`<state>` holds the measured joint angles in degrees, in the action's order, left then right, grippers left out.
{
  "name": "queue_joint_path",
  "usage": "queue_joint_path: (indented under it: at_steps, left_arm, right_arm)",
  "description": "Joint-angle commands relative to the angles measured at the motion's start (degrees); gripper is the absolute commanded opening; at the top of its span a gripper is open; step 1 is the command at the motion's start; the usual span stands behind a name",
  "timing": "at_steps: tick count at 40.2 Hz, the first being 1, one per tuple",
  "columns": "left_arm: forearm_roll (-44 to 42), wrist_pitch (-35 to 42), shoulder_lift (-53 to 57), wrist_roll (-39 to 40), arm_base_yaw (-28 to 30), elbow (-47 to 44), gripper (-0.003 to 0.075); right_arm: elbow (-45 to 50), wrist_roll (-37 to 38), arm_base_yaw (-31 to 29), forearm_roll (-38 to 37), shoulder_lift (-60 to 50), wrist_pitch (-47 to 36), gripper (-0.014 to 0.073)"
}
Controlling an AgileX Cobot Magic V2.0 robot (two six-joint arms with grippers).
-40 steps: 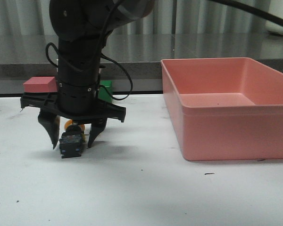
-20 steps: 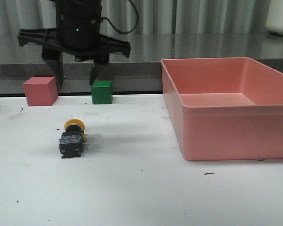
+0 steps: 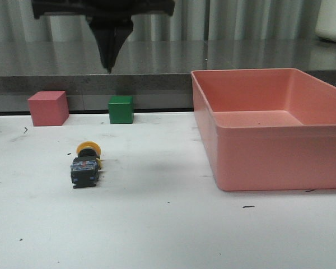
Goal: Place and stand button with both arms
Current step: 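Raise the right gripper away from the button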
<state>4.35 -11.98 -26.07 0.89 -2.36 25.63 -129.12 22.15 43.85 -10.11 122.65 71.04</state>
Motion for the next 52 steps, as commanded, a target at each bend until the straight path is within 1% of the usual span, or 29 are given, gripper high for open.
queue_joint_path:
  at_steps: [1,5,11,14,21,27,30,35,43,47,52]
  left_arm:
    - [0.66,4.36,-0.61,0.19,0.04,1.67,0.0596]
    - [0.66,4.36,-0.61,0.19,0.04,1.67,0.0596]
    - [0.66,4.36,-0.61,0.19,0.04,1.67,0.0596]
    - [0.66,4.36,-0.61,0.19,0.04,1.67,0.0596]
    - [0.66,4.36,-0.61,0.19,0.04,1.67,0.0596]
    - [0.66,4.36,-0.61,0.19,0.04,1.67,0.0596]
    - [0.66,4.36,-0.61,0.19,0.04,1.67,0.0596]
    - [0.66,4.36,-0.61,0.19,0.04,1.67,0.0596]
    - [0.66,4.36,-0.61,0.19,0.04,1.67,0.0596]
    - [0.66,4.36,-0.61,0.19,0.04,1.67,0.0596]
    - [0.66,4.36,-0.61,0.19,0.04,1.67,0.0596]
  right_arm:
    - [-1.93,-5.5,-3.07,-1.1,-6.9,5.17,-0.0063]
    - [-0.96,-8.34,-7.12,0.56,-9.79,5.81,-0.0063]
    - [2.54,-11.46,-14.32,8.25,-14.95,5.81,-0.0063]
    - [6.16,-12.28,-18.1,9.46,-18.44,5.81,-0.0063]
    - [17.6,-14.12,-26.31,9.46,-27.06,5.7,-0.0063]
    - [30.93,-16.12,-32.71,9.4,-35.78,4.71,-0.0063]
    - [37.66,-16.35,-34.65,9.07,-40.06,3.62,-0.0063]
    - [50.39,-16.35,-36.53,8.58,-48.22,-0.73,-0.0063]
    - [68.56,-16.35,-36.62,8.53,-63.2,-9.4,-0.0069]
    - [76.02,-16.35,-36.62,8.53,-70.67,-14.08,-0.0069]
    - [84.29,-16.35,-36.62,7.26,-79.7,-22.2,-0.0069]
